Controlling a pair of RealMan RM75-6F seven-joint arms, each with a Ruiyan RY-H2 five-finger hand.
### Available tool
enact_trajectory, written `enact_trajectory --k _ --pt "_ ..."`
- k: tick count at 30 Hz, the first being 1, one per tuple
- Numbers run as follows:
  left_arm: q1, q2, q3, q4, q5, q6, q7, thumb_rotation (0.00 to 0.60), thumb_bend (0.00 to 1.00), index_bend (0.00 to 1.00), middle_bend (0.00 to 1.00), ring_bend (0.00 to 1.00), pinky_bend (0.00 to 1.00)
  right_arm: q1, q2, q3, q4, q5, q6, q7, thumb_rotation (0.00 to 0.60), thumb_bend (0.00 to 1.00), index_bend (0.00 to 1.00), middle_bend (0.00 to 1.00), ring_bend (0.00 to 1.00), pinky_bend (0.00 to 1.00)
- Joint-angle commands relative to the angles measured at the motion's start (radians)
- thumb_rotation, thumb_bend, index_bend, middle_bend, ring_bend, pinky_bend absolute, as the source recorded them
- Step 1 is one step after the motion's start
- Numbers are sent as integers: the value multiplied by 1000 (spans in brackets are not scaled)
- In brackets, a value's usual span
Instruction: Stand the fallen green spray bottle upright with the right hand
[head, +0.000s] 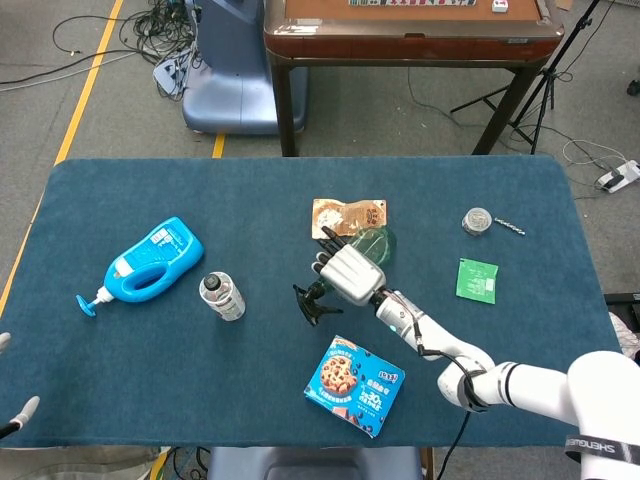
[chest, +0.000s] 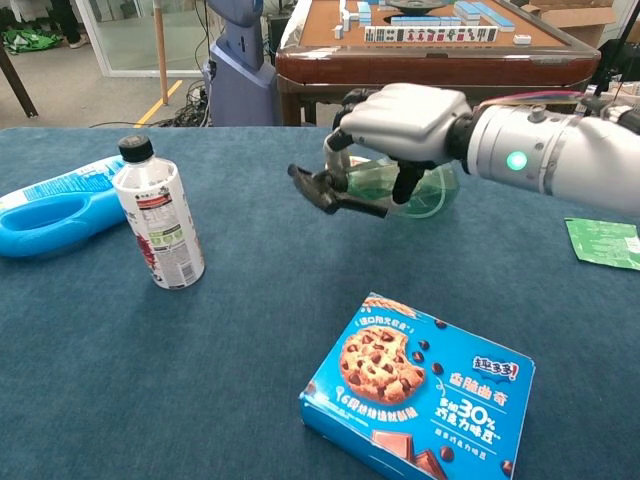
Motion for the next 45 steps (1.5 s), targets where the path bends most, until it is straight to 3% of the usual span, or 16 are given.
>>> enact_trajectory --k 1,9,14,23,35,45 --pt "-1 1 0 -1 0 -2 1 600 255 69 0 56 20 -64 68 37 -74 4 93 128 600 351 657 361 129 35" --pt "-6 1 -1 -6 6 -5 4 600 255 69 0 56 20 -175 128 80 -165 64 183 419 600 345 657 362 130 36" --pt "-9 2 0 -9 10 -7 5 600 255 69 0 56 20 -228 153 96 -201 92 174 645 600 334 658 362 130 38" --pt "-12 2 1 -13 9 -12 11 600 255 69 0 56 20 -269 217 110 -247 108 126 835 600 327 657 362 130 38" --pt "-16 -3 1 -11 7 -19 14 600 255 69 0 56 20 -232 451 132 -384 250 -110 817 600 324 657 362 130 38" --pt "-14 -5 3 -9 5 -17 12 600 255 69 0 56 20 -192 453 102 -384 283 -153 677 600 299 645 310 128 38"
